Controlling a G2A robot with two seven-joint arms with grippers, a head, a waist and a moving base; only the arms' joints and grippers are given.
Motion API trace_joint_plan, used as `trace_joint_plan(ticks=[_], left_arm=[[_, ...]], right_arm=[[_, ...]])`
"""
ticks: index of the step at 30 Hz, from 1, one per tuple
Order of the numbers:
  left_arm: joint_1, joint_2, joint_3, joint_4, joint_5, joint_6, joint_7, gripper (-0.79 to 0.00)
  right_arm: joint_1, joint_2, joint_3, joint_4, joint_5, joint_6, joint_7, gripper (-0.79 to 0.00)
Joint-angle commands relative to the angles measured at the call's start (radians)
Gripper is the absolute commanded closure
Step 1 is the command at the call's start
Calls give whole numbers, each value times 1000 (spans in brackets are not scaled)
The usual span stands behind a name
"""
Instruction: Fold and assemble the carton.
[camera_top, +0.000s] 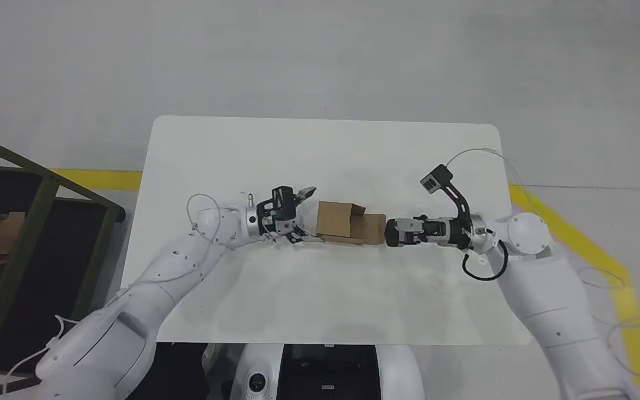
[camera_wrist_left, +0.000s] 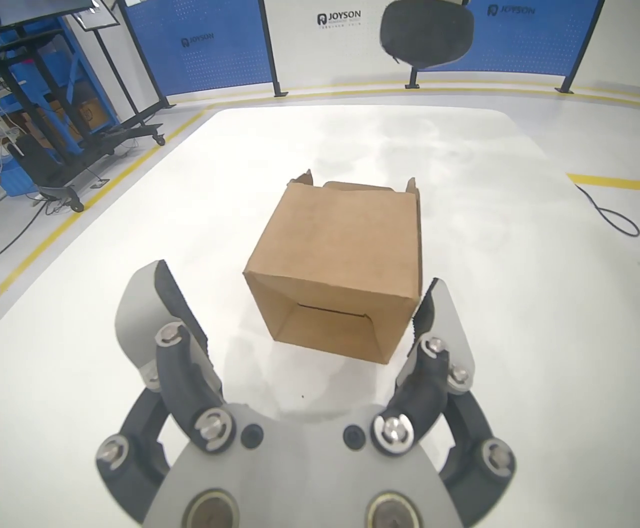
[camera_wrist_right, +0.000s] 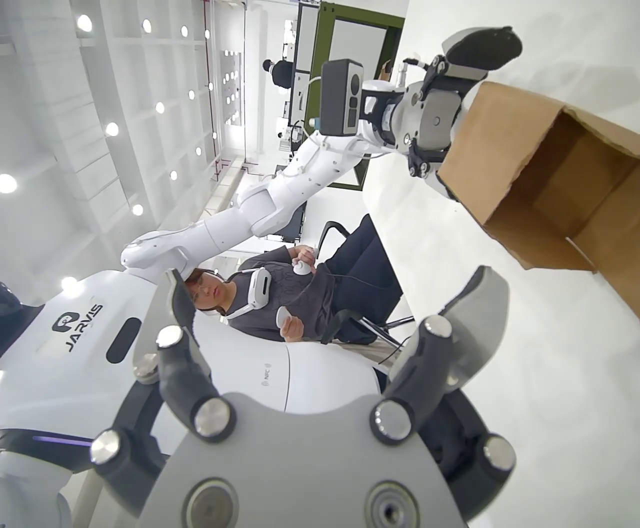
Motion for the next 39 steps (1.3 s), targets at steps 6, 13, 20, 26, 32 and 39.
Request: trace_joint_plan(ticks=[6, 13, 20, 26, 32, 39], left_arm=[[-28, 20, 0, 3, 89, -36, 100, -785], [-28, 20, 0, 3, 89, -36, 100, -785], [-28, 20, 0, 3, 89, -36, 100, -785], [-23, 22, -24, -11, 67, -3, -60, -785], [-30, 34, -30, -67, 87, -83, -106, -785], [-38, 43, -25, -115, 104, -152, -85, -785]], right_arm=[[19, -9, -35, 20, -74, -18, -95, -785], [19, -9, -33, 17, -70, -22, -107, -785], [17, -9, -32, 16, -79, -16, -123, -785], [-19, -3, -13, -5, -102, -28, -163, -785], [-65, -1, -16, -4, -101, -79, -166, -785], [-54, -8, -49, 32, -131, -118, -174, -785]])
